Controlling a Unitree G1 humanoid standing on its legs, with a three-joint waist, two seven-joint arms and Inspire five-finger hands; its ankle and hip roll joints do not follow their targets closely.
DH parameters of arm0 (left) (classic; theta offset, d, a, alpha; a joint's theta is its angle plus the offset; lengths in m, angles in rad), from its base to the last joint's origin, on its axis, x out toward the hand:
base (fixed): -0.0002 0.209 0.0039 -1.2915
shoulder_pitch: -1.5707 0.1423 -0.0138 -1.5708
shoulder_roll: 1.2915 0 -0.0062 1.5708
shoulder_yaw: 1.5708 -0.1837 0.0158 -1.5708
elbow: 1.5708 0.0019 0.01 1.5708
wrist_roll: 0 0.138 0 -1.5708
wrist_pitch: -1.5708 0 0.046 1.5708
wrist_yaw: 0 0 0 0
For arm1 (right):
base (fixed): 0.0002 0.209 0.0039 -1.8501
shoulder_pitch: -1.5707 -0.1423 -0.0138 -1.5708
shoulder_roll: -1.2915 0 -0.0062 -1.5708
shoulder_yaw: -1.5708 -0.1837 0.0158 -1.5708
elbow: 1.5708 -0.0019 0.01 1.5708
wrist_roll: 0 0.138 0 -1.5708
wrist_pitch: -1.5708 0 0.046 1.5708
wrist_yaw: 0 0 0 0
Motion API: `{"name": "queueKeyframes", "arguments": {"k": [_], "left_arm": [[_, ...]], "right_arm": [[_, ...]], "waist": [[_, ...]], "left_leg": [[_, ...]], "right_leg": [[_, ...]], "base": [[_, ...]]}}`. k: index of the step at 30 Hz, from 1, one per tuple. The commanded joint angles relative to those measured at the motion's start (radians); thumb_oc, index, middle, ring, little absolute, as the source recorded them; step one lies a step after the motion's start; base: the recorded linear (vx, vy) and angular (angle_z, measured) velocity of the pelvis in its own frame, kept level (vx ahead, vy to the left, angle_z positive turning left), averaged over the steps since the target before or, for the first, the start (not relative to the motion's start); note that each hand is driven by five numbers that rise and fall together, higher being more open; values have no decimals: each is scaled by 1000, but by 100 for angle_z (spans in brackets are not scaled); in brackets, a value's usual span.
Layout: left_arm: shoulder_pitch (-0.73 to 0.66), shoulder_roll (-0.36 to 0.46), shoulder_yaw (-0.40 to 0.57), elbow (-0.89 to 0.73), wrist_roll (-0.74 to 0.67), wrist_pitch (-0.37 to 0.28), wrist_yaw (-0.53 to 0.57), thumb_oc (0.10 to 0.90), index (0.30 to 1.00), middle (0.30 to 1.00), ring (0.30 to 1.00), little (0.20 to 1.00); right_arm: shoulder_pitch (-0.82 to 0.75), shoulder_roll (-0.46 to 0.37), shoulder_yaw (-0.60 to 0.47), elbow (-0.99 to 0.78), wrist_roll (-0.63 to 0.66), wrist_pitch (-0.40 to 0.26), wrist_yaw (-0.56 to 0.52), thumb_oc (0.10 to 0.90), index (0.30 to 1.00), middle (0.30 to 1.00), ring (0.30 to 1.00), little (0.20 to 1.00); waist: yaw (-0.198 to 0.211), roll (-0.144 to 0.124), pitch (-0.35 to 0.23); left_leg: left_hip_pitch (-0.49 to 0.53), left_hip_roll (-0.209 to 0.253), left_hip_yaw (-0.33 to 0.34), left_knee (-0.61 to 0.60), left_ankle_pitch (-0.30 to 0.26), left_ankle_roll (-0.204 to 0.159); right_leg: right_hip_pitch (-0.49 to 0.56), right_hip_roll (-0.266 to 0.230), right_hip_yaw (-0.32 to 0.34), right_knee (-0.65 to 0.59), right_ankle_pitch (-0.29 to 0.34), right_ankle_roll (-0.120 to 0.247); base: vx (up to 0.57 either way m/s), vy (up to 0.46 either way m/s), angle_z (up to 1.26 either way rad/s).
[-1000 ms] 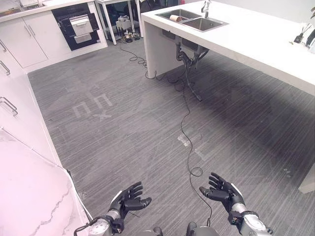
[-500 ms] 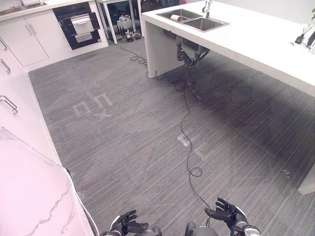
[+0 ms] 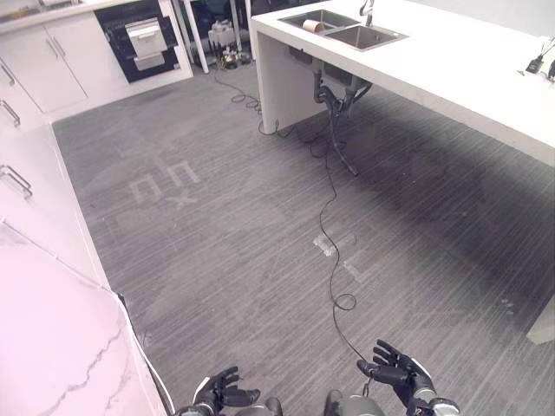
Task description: Place the dishes in the dishwasher.
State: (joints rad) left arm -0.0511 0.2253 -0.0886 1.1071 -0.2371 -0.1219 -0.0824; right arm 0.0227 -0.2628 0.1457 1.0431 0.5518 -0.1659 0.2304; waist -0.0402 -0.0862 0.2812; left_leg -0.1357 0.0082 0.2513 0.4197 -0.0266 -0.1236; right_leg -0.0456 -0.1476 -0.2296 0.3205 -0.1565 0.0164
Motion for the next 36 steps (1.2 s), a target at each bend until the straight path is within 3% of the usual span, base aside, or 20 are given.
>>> {"name": "queueKeyframes", "arguments": {"k": [1,4,6,10,12,13,16,18,19,20,21,22,23,25,27,30,34,36], "left_arm": [[26,4,-18,-30,27,-57,6,800,900,900,900,900],[40,-1,-16,-20,25,-36,2,800,900,900,900,900],[51,-3,-7,-10,8,-39,-7,800,900,900,900,900],[60,4,19,12,-1,-41,-20,800,900,900,900,900],[59,10,18,16,-10,-41,-33,800,900,900,900,900],[50,14,13,25,-14,-52,-45,800,900,900,900,900],[26,29,-18,30,-12,-66,-37,800,900,900,900,900],[8,33,-43,38,-23,-76,-20,800,900,900,900,900],[3,31,-48,40,-31,-78,-17,800,900,900,900,900],[-4,31,-50,31,-31,-73,-18,800,900,900,900,900],[-10,38,-53,6,-1,-49,-18,800,900,900,900,900],[-14,50,-61,-15,22,-10,-18,800,900,900,900,900],[-15,52,-63,-18,23,8,-22,800,900,900,900,900],[-10,37,-75,19,26,3,-47,800,900,900,900,900],[20,26,-81,32,47,-13,-40,800,900,900,900,900],[43,18,-73,37,36,-4,-48,800,900,900,900,900],[67,10,-44,46,6,19,-41,800,900,900,900,900],[67,12,-26,51,4,18,-54,800,900,900,900,900]], "right_arm": [[-42,-74,-43,-49,9,-58,21,800,900,900,900,900],[-40,-75,-46,-31,12,-60,13,800,900,900,900,900],[-49,-77,-35,-25,7,-66,3,800,900,900,900,900],[-54,-59,-54,-19,3,-69,-4,800,900,900,900,900],[-47,-50,-62,-32,-12,-70,-15,800,900,900,900,900],[-41,-42,-68,-50,-9,-79,-27,800,900,900,900,900],[-32,-39,-71,-77,3,-99,-34,800,900,900,900,900],[-41,-42,-59,-64,22,-121,-28,800,900,900,900,900],[-47,-43,-56,-57,25,-129,-24,800,900,900,900,900],[-54,-44,-51,-55,23,-148,-23,800,900,900,900,900],[-47,-49,-57,-74,30,-152,-29,800,900,900,900,900],[-35,-60,-68,-100,54,-141,-27,800,900,900,900,900],[-29,-64,-74,-105,60,-138,-22,800,900,900,900,900],[-17,-63,-105,-90,49,-141,13,800,900,900,900,900],[-7,-59,-95,-97,49,-140,15,800,900,900,900,900],[-15,-64,-74,-80,40,-143,-11,800,900,900,900,900],[-32,-81,-47,-59,-14,-149,-11,800,900,900,900,900],[-34,-96,-46,-63,-28,-151,-14,800,900,900,900,900]], "waist": [[41,121,-29],[62,134,-31],[64,132,-39],[79,108,-64],[74,95,-72],[49,95,-72],[24,104,-65],[6,123,-51],[-4,123,-46],[-26,143,-36],[-58,144,-27],[-82,135,-19],[-91,131,-17],[-107,113,-21],[-113,117,-32],[-118,128,-40],[-89,135,-57],[-75,120,-56]], "left_leg": [[-93,107,41,-120,-2,46],[-181,143,27,-120,41,13],[-186,168,72,-120,40,16],[-158,116,80,-120,-21,78],[-129,85,80,-120,-54,112],[-86,36,47,-120,-91,157],[-47,-8,24,-120,-132,206],[-8,-6,21,-120,-158,218],[8,-11,18,-120,-168,222],[28,2,3,-120,-162,222],[74,-16,-32,-120,-190,215],[116,-27,-57,-120,-229,207],[130,-33,-68,-120,-245,204],[202,-60,-89,-120,-320,190],[247,-55,-84,-120,-338,178],[308,-25,-72,-120,-305,152],[385,2,-67,-85,-17,45],[311,44,-49,109,75,10]], "right_leg": [[134,90,-5,-21,-122,28],[189,98,-4,-21,-162,32],[223,84,-18,-21,-194,40],[314,75,14,-21,-205,58],[355,63,-4,-21,-106,82],[321,49,5,121,79,141],[166,24,29,444,210,189],[64,9,16,551,204,170],[32,32,7,524,183,166],[-34,86,-34,443,166,131],[-104,85,-58,290,152,117],[-155,52,-75,102,186,115],[-167,42,-79,30,211,121],[-284,-47,-77,-21,253,154],[-243,-34,-74,-21,220,132],[-180,15,-40,-21,154,83],[-99,54,-69,-21,62,17],[-57,59,-82,-21,18,-19]], "base": [[455,210,17],[473,175,1],[364,251,-13],[315,206,-47],[335,258,-42],[356,358,-15],[214,289,28],[185,169,53],[194,4,13],[341,-126,-24],[499,-234,-4],[517,-239,29],[466,-240,61],[677,-322,56],[647,-349,11],[463,-287,-9],[448,-317,-5],[376,-361,-39]]}}
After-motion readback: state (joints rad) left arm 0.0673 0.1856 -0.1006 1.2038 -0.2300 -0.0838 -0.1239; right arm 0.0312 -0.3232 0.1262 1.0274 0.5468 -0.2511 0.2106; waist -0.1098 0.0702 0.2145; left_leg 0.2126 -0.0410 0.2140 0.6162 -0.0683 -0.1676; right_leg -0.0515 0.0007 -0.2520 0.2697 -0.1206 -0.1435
